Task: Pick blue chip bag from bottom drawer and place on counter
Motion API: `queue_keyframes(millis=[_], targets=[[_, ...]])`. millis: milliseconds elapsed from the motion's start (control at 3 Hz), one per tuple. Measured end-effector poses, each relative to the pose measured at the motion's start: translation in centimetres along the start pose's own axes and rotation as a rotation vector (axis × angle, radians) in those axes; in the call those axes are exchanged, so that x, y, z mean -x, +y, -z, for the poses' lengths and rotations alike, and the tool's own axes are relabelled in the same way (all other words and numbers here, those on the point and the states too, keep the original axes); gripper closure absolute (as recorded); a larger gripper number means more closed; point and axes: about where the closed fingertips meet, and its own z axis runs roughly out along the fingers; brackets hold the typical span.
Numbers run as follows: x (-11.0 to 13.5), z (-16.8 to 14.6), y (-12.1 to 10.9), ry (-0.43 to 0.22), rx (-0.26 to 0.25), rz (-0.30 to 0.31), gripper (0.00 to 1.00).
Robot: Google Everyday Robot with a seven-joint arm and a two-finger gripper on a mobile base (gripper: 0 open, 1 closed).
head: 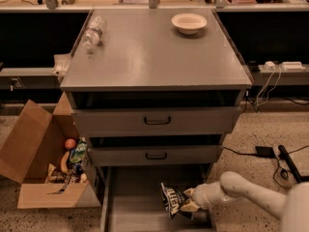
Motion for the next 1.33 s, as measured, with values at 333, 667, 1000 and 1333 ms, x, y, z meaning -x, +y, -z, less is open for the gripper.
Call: queue_keyframes(millis=[333,667,1000,1333], targets=[[5.2,8.6,1.4,-0.118,-0.109,0.097,1.00],[5.1,11.4,1.5,-0.141,-0.157,0.098,1.00],[5.3,11.2,1.6,-0.140,-0.154,0.101,1.00],[8.0,13.6,2.6,-0.158,-0.173,0.143,1.00]])
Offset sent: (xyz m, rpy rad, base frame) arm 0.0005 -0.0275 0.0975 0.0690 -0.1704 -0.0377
